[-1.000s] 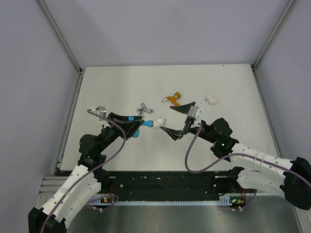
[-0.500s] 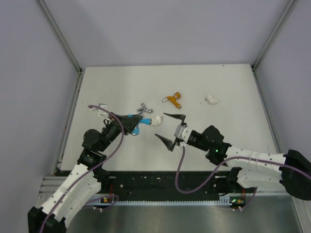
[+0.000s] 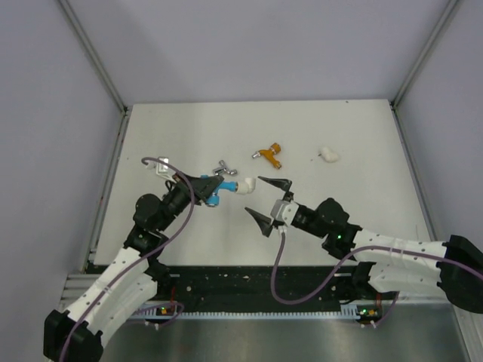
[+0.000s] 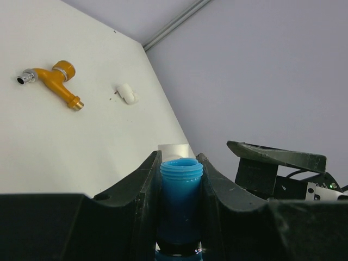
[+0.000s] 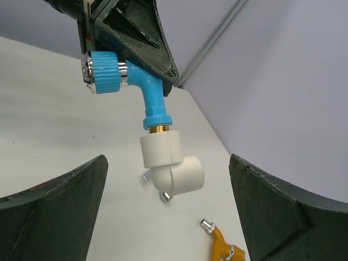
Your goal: Install the water faucets
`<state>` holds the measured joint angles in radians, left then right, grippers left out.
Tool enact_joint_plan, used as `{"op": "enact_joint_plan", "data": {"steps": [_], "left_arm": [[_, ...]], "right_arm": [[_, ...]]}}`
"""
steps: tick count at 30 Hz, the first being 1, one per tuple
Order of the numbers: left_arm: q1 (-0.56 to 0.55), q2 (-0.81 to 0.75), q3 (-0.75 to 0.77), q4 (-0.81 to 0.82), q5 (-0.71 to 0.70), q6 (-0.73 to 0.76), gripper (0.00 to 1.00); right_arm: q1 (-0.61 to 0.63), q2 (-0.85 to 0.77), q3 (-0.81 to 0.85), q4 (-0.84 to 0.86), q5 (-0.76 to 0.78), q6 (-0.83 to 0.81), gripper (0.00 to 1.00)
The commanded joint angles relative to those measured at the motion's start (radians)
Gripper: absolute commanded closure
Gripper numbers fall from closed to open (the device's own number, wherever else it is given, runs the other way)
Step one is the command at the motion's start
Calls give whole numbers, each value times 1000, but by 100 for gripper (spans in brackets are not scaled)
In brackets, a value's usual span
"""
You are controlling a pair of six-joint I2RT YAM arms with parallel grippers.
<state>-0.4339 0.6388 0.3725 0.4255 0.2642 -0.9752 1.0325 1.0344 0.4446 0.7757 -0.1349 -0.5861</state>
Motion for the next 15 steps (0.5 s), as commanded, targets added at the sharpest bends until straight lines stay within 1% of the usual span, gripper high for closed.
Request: {"op": "enact_joint_plan", "data": {"steps": [1, 3, 9, 15], "left_arm": [[-2, 21, 55, 117, 9, -51, 100], [-2, 30, 48, 142, 15, -59, 100], [-2, 64, 32, 228, 53, -108, 100], [-2, 67, 32, 248, 86, -129, 100]], "right_arm": [[14, -28, 0, -10, 3, -41, 9], [14, -45, 6, -56, -11, -44, 10], [17, -89, -18, -96, 6, -49, 10], [15, -57, -9, -81, 27, -63, 13]]}}
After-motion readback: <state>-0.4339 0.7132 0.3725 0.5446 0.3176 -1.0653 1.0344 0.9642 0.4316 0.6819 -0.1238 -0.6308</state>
